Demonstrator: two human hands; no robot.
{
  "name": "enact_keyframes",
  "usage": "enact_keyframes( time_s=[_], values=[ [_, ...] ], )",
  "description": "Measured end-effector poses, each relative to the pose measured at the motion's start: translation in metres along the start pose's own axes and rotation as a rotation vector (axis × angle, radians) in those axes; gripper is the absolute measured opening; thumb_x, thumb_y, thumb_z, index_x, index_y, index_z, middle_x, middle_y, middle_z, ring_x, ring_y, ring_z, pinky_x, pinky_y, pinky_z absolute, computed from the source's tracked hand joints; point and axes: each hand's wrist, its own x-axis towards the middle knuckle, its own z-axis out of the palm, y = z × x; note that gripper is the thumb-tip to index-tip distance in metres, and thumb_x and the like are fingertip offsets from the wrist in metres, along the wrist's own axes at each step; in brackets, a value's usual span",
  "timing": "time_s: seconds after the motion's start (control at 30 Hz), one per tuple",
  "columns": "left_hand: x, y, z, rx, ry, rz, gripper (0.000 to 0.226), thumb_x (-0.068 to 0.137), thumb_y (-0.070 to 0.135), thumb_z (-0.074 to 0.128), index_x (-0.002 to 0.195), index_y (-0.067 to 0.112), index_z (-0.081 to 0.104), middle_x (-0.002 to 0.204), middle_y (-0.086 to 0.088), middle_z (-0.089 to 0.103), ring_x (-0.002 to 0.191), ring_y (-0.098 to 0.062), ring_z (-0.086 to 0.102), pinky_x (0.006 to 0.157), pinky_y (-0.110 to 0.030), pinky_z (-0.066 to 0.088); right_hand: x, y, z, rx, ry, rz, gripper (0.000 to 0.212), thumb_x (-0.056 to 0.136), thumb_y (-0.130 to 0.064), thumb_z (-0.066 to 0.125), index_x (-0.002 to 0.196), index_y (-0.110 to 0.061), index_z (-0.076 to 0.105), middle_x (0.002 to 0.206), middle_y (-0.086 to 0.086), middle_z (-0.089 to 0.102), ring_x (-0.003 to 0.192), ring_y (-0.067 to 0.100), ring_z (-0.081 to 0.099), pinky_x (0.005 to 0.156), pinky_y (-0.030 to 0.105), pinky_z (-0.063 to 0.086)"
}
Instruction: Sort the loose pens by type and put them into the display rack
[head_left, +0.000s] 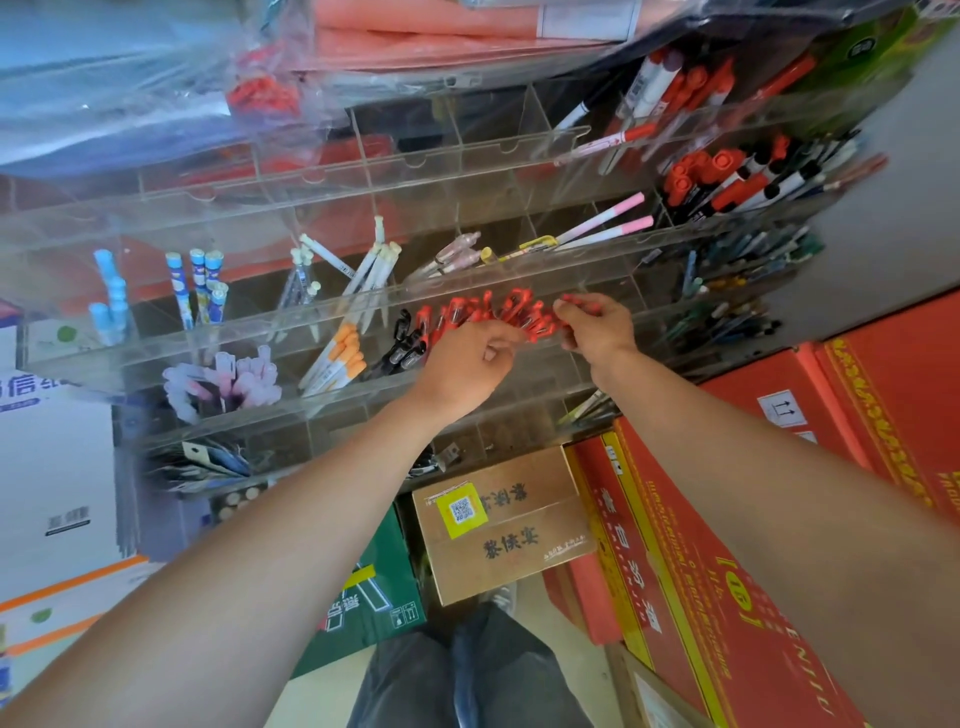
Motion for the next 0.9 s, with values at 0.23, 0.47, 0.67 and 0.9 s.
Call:
enact_keyframes(
  time_s=[0.23, 0.47, 0.67, 0.9],
  values=[
    [-0.002, -0.003, 0.000, -0.027, 0.027, 0.007, 0.028, 0.095, 0.008, 0.051, 0.119, 0.016, 0.064, 0.111, 0.002, 0.070, 0.097, -0.011, 0.066, 0.089, -0.023, 0.050, -0.002, 0.007, -0.002, 0.034, -0.034, 0.036, 0.014, 0.087, -0.008, 0.067, 0.097, -0.013, 0.058, 0.078, 0.001, 0.062, 0.064, 0.010, 0.060, 0.065, 0.022, 0.054],
    [-0.009, 0.002, -0.003, -0.029, 0.032, -0.030, 0.029, 0.095, 0.007, 0.050, 0.121, 0.011, 0.063, 0.112, -0.002, 0.068, 0.097, -0.012, 0.062, 0.089, -0.020, 0.046, -0.011, 0.013, -0.008, -0.015, 0.026, -0.068, 0.045, 0.085, -0.005, 0.067, 0.125, -0.018, 0.050, 0.113, 0.006, 0.060, 0.089, 0.022, 0.066, 0.063, 0.025, 0.056],
    [-0.019, 0.001, -0.006, -0.010, 0.009, -0.082, 0.025, 0.095, 0.009, 0.050, 0.113, 0.012, 0.065, 0.109, -0.004, 0.069, 0.101, -0.017, 0.063, 0.094, -0.030, 0.048, -0.027, 0.008, -0.004, -0.244, 0.112, -0.253, 0.054, 0.082, -0.010, 0.068, 0.131, -0.018, 0.048, 0.137, 0.006, 0.033, 0.098, 0.018, 0.054, 0.094, 0.039, 0.051],
    [-0.036, -0.003, -0.011, 0.031, 0.031, -0.130, 0.022, 0.094, 0.011, 0.049, 0.104, 0.017, 0.067, 0.116, -0.002, 0.067, 0.109, -0.018, 0.060, 0.097, -0.033, 0.046, -0.048, 0.008, 0.011, -0.276, 0.048, -0.401, 0.026, 0.085, -0.009, 0.064, 0.110, -0.015, 0.062, 0.118, 0.001, 0.053, 0.099, 0.015, 0.057, 0.096, 0.029, 0.047]
  ],
)
